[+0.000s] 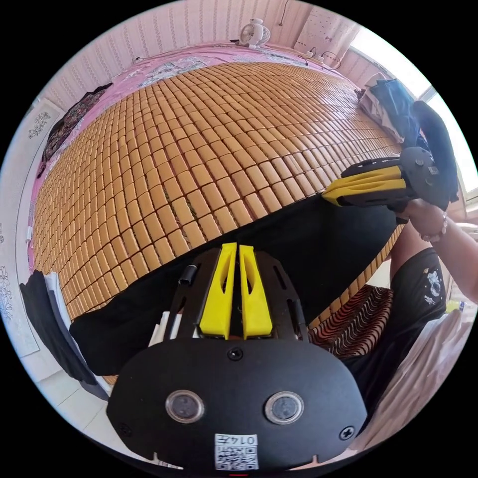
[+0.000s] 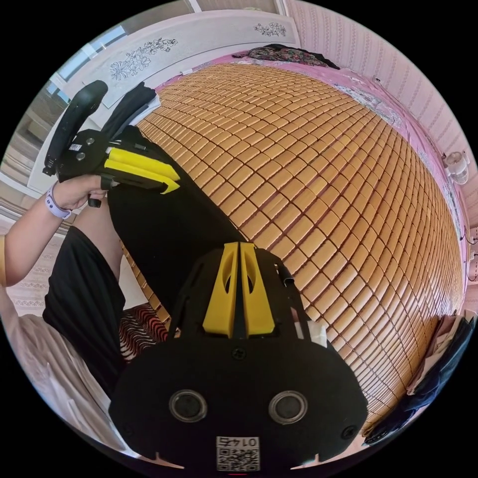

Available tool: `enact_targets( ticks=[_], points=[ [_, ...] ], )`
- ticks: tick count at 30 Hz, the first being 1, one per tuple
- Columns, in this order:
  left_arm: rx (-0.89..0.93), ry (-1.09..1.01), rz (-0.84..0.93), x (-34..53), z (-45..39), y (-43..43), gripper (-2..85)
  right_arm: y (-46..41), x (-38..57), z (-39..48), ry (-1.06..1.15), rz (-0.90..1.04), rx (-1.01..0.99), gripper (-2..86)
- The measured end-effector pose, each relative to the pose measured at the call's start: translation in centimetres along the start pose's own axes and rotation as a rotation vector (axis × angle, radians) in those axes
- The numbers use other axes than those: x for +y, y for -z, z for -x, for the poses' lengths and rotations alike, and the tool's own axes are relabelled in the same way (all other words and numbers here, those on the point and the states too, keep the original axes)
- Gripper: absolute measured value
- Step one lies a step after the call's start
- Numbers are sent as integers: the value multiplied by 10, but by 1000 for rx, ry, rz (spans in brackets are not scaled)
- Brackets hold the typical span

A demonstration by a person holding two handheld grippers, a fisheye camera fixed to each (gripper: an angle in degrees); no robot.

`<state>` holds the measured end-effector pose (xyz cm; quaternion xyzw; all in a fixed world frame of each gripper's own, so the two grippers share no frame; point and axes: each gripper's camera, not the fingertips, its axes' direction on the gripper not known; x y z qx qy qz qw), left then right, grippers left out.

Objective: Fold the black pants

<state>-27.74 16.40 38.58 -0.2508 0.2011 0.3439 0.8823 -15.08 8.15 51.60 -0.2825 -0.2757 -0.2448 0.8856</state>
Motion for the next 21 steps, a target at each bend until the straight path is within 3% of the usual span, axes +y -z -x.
enact_targets(
  ticks=[3,7,16,20,21],
  points=[
    [-57,50,-81,-1,-7,4,-8,13,6,0,2,-49,37,-9],
    [-20,122,-67,-1,-8,-10,-10,4,12,-10,-29,0,24,-8],
    [10,126,-205,-3,-9,10,-10,30,37,-21,-62,-101,46,-7],
    [14,155,-102,-15,-7,-23,-8,22,46,-33,-104,-83,22,-7],
    [26,173,-150,-12,-5,-26,-7,24,48,-35,-111,-92,16,-7]
  ],
)
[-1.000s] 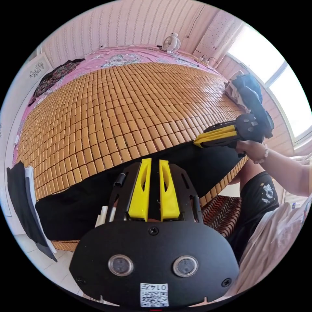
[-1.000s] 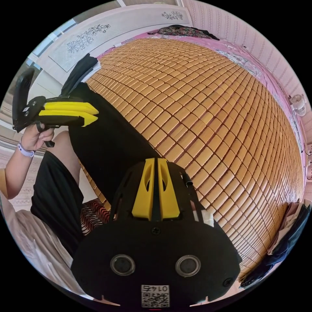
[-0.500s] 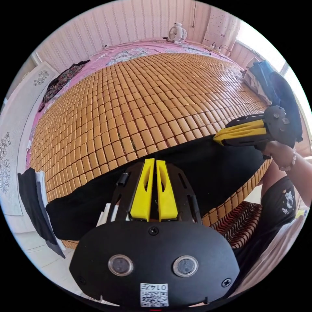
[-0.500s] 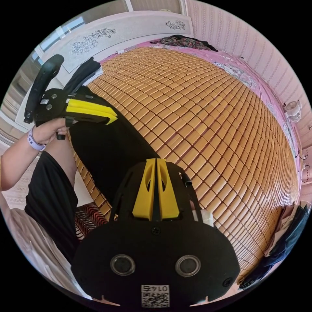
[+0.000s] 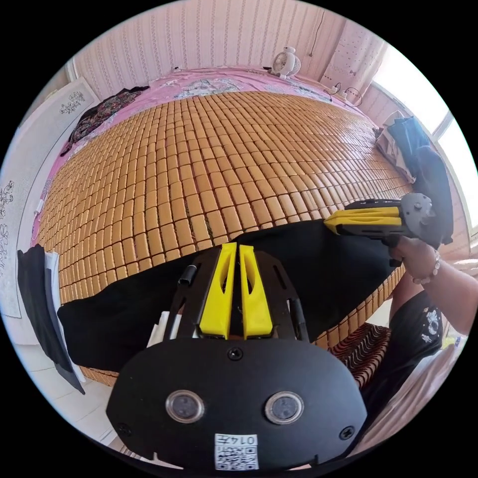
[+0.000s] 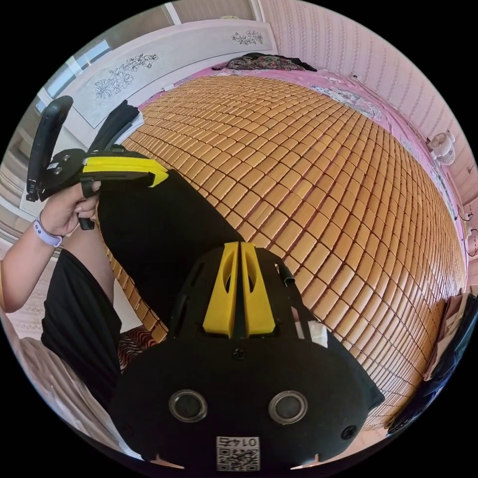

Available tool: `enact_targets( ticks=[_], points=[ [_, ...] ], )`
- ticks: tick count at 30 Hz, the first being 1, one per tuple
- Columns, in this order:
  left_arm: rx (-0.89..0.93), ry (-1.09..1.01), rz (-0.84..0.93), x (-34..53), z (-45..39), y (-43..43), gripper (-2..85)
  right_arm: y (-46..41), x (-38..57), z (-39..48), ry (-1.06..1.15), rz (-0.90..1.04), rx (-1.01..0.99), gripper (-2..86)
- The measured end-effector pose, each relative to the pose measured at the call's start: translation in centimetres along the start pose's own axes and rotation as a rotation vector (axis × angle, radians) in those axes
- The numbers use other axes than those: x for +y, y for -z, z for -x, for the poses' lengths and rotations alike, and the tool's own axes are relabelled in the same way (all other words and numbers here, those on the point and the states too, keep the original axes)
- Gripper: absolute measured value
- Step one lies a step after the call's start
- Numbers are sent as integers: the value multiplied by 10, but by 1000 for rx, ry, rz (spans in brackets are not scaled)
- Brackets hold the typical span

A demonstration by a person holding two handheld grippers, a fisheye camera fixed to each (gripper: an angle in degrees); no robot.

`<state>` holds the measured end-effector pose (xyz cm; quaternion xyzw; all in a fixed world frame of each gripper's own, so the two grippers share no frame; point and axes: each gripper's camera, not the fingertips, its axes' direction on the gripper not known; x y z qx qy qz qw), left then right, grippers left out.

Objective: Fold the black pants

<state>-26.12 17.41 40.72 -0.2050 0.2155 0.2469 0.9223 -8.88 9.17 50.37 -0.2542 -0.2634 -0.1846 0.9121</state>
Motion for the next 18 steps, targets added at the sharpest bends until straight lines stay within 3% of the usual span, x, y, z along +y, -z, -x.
enact_targets(
  ticks=[4,8,11,15,18],
  points=[
    [63,66,10,3,11,5,-1,11,7,-16,-49,16,-50,-7],
    [-33,80,-110,23,9,39,-4,33,18,-19,-28,-19,56,-8],
    [-14,16,-165,37,-15,53,-9,40,18,-12,37,-11,19,-9],
    [251,-88,-69,40,-59,26,-10,33,8,6,141,39,-31,-9],
    [237,-154,45,41,-86,0,-10,16,-1,18,216,144,12,-9]
  ],
)
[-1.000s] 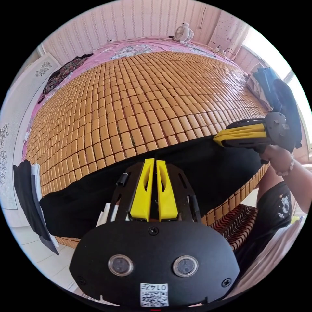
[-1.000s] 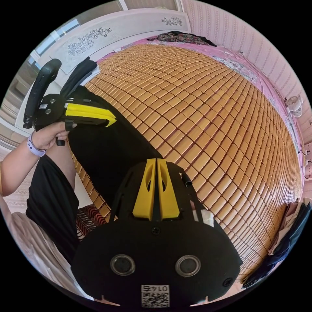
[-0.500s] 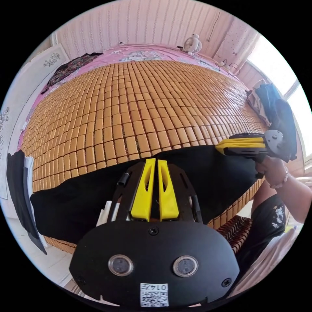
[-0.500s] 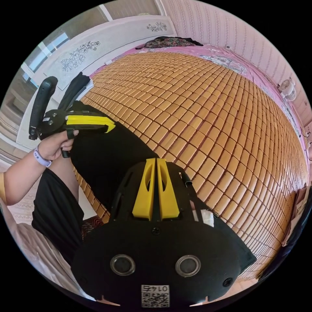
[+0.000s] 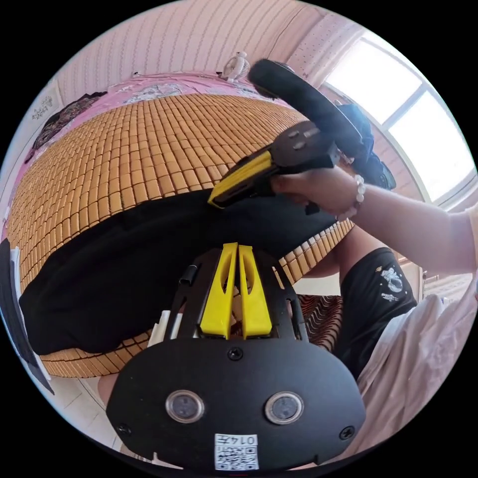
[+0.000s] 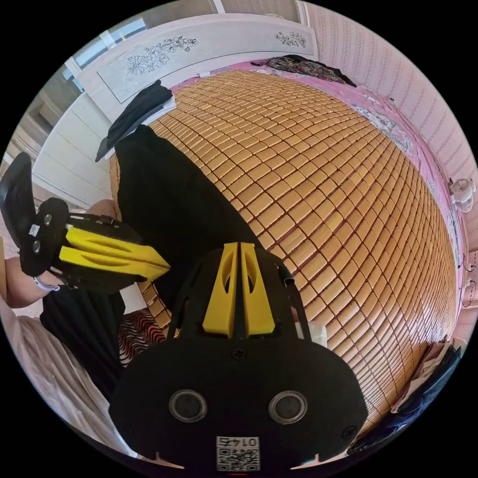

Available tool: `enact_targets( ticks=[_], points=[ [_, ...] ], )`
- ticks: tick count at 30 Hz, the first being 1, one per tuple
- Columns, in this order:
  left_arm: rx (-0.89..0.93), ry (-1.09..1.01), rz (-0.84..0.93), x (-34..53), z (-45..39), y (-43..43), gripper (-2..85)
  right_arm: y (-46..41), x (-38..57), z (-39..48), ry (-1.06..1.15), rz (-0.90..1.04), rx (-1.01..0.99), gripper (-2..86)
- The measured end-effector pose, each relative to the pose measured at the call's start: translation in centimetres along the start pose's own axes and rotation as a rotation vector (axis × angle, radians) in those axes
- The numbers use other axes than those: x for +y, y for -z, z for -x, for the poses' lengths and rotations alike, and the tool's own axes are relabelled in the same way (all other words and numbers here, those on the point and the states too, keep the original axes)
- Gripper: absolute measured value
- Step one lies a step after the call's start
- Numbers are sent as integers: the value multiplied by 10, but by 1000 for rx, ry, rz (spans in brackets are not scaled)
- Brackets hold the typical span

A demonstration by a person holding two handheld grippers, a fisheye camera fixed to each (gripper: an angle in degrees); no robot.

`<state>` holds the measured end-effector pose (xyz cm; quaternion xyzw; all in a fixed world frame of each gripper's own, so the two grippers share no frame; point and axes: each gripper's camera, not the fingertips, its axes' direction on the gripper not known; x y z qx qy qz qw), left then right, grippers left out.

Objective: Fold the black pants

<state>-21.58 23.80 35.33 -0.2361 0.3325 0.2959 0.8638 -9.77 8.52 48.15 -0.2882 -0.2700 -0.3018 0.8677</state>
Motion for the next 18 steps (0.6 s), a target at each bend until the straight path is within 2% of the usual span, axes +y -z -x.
enact_targets(
  ticks=[4,7,12,18],
  points=[
    [11,10,73,-5,-1,-10,-10,2,-9,-5,1,109,-17,-9],
    [13,-12,90,-10,0,-13,-10,2,-7,-7,-1,101,7,-9],
    [12,-27,83,-14,2,-15,-10,12,16,-23,-73,36,-91,-9],
    [14,-13,80,-18,4,-19,-10,64,136,-65,-374,-126,1,-7]
  ],
)
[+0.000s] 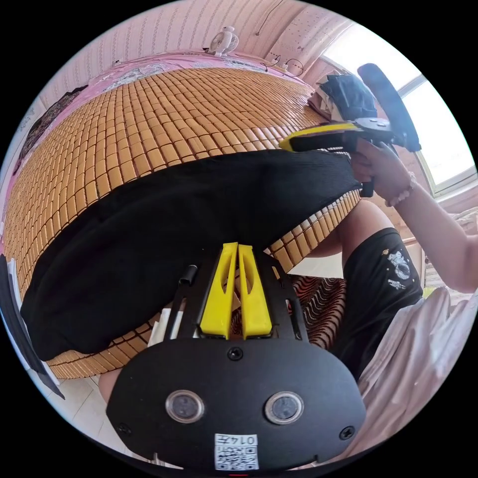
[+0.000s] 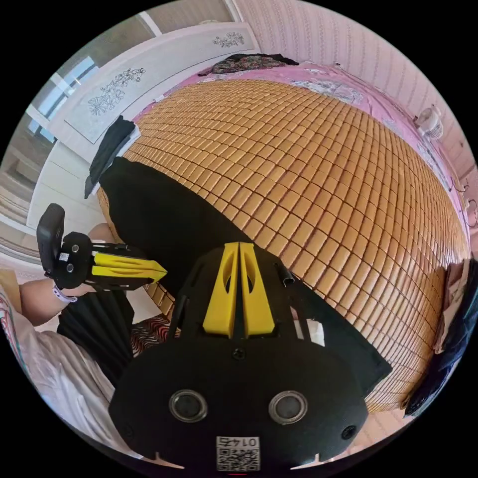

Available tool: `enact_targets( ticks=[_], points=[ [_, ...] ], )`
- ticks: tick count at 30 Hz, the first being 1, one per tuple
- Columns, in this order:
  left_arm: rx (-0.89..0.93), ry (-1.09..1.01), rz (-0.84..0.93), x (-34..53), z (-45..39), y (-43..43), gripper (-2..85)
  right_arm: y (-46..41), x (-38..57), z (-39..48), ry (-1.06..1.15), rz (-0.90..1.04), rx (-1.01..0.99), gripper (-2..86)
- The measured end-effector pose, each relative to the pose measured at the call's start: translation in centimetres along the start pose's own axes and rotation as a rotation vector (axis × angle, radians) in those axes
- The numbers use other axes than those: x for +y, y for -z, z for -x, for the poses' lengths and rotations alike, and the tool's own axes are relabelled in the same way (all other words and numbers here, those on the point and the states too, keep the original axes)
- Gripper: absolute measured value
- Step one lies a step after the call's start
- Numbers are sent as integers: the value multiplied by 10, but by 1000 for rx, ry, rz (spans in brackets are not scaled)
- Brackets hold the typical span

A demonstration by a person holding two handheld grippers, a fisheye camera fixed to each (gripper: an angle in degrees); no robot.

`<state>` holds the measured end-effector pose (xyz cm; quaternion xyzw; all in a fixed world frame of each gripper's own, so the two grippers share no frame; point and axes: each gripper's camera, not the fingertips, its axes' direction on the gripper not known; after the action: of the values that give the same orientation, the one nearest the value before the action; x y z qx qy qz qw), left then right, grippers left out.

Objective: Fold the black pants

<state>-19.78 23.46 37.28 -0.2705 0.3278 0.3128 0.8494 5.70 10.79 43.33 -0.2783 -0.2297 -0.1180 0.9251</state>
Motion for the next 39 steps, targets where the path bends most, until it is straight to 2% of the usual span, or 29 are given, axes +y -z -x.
enact_targets(
  ticks=[3,5,8,10,13,24,29,33,35,37,39],
  points=[
    [22,15,1,-3,4,-1,-10,38,71,-61,-269,-38,144,1],
    [31,30,3,-4,7,-1,-10,62,130,-107,-523,-29,254,38],
    [14,46,-12,-6,8,5,-10,71,188,-148,-788,42,277,111],
    [18,60,-32,-5,10,12,-10,67,210,-161,-860,61,233,126],
    [3,102,-57,0,19,24,-10,53,223,-165,-861,102,159,124],
    [-149,354,-35,19,84,33,-10,54,239,-139,-720,93,176,46],
    [-116,310,18,8,91,15,-10,81,244,-131,-667,-8,240,36],
    [49,135,49,-23,64,-7,-10,130,248,-135,-670,-116,350,31],
    [135,44,65,-42,41,-24,-10,173,252,-134,-684,-213,467,29],
    [304,-32,49,-59,16,-38,-10,207,255,-127,-687,-316,540,28],
    [551,-85,-7,-74,-6,-43,-10,237,252,-114,-651,-422,571,28]
  ],
)
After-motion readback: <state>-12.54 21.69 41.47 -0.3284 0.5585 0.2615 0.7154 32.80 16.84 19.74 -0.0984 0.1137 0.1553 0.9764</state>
